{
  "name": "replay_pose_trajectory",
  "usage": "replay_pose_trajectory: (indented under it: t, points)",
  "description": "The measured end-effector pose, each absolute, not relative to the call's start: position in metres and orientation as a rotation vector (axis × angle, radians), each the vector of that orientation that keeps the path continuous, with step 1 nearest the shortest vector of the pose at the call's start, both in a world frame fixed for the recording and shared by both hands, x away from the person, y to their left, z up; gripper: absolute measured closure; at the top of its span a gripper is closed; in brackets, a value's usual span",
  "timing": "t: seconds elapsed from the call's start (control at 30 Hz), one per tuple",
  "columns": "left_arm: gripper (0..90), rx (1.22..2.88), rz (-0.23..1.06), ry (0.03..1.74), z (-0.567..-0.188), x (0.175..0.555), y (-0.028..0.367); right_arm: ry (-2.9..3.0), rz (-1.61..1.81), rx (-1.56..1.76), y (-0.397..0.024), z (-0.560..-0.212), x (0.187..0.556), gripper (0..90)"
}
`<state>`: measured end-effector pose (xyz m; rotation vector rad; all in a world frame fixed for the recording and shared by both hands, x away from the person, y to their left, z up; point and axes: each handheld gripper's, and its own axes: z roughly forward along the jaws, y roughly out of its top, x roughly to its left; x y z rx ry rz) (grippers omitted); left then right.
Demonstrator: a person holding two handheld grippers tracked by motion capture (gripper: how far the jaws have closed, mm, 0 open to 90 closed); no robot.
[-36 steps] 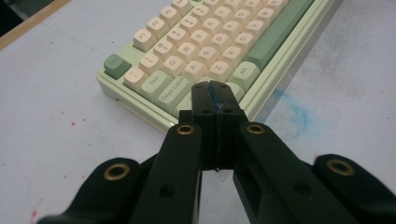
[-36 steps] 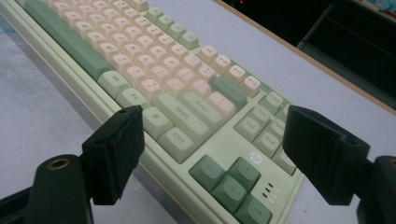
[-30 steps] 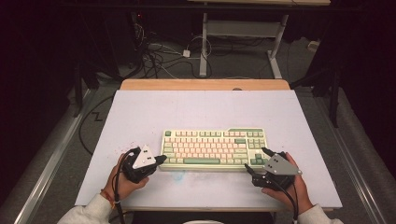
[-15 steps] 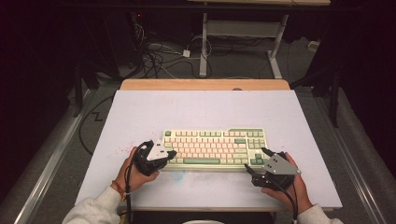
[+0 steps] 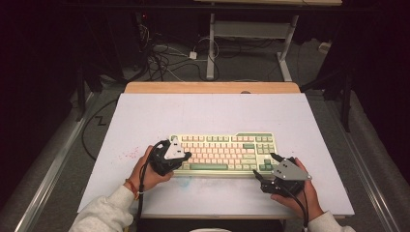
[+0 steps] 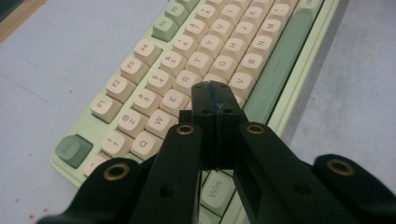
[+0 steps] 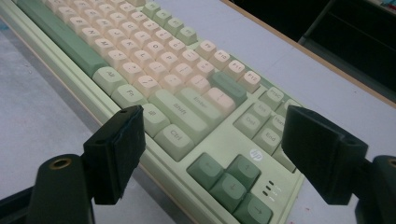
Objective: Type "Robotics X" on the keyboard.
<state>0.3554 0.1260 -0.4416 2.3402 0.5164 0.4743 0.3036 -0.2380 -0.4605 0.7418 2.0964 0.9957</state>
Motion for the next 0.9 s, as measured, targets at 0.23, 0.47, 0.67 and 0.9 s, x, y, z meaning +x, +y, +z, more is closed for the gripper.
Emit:
replay_pose_trajectory:
  t: [0.23, 0.47, 0.67, 0.9]
  points:
    - [87.7, 2.368, 0.44, 0.507, -0.445, 0.362, 0.118, 2.113, 0.983, 0.732, -0.237, -0.462, 0.304, 22.1]
    - [87.7, 2.401, 0.414, 0.483, -0.45, 0.366, 0.106, 2.122, 0.981, 0.735, -0.236, -0.462, 0.304, 22.2]
    - [87.5, 2.424, 0.398, 0.469, -0.453, 0.368, 0.099, 2.128, 0.978, 0.735, -0.237, -0.462, 0.304, 22.2]
    - [87.2, 2.43, 0.405, 0.479, -0.455, 0.369, 0.098, 2.139, 0.98, 0.728, -0.236, -0.462, 0.305, 22.4]
